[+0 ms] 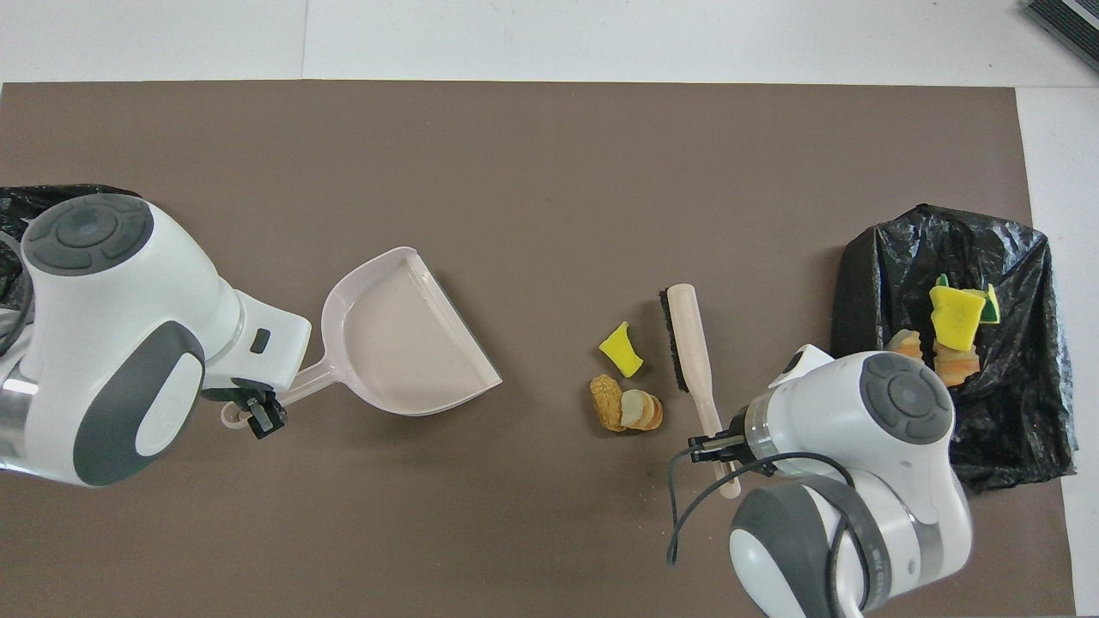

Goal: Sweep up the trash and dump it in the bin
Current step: 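Place the dustpan beside the debris with the left gripper while the right brushes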

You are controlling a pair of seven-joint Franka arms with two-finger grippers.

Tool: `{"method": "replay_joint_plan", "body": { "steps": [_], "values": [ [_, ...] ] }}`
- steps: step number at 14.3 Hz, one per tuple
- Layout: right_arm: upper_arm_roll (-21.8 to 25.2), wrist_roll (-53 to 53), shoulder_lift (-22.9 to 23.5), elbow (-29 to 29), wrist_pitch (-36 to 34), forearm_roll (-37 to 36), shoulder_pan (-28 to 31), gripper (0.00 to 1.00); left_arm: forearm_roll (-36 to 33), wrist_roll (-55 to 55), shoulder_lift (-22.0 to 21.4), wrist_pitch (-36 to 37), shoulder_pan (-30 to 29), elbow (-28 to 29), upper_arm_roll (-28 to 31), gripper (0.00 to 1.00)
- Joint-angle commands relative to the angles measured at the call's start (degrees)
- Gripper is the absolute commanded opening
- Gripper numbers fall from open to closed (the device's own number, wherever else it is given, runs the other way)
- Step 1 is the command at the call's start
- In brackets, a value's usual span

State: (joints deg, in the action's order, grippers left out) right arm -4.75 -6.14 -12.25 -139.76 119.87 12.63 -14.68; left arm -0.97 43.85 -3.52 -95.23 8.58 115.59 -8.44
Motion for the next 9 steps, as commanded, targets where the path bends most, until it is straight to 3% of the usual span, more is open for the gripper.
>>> {"method": "replay_joint_plan", "body": {
  "steps": [1, 6, 9],
  "values": [
    [-0.4, 0.0, -5.8, -6.1, 2.4, 0.3, 0.1, 0.0, -1.1, 4.3, -5.8, -5.7, 0.1, 8.0, -0.3, 0.0],
    [-0.5, -3.7, -5.9, -8.8, 3.7, 0.3, -2.8, 0.0, -1.1, 10.6, -10.5, -11.3, 0.5, 15.8, -0.4, 0.0],
    [-0.5, -4.1, -4.0, -8.2, 4.7, 0.3, -4.3, 0.0, -1.1, 10.7, -10.8, -14.3, 2.5, 18.5, -0.5, 0.0]
  ]
}}
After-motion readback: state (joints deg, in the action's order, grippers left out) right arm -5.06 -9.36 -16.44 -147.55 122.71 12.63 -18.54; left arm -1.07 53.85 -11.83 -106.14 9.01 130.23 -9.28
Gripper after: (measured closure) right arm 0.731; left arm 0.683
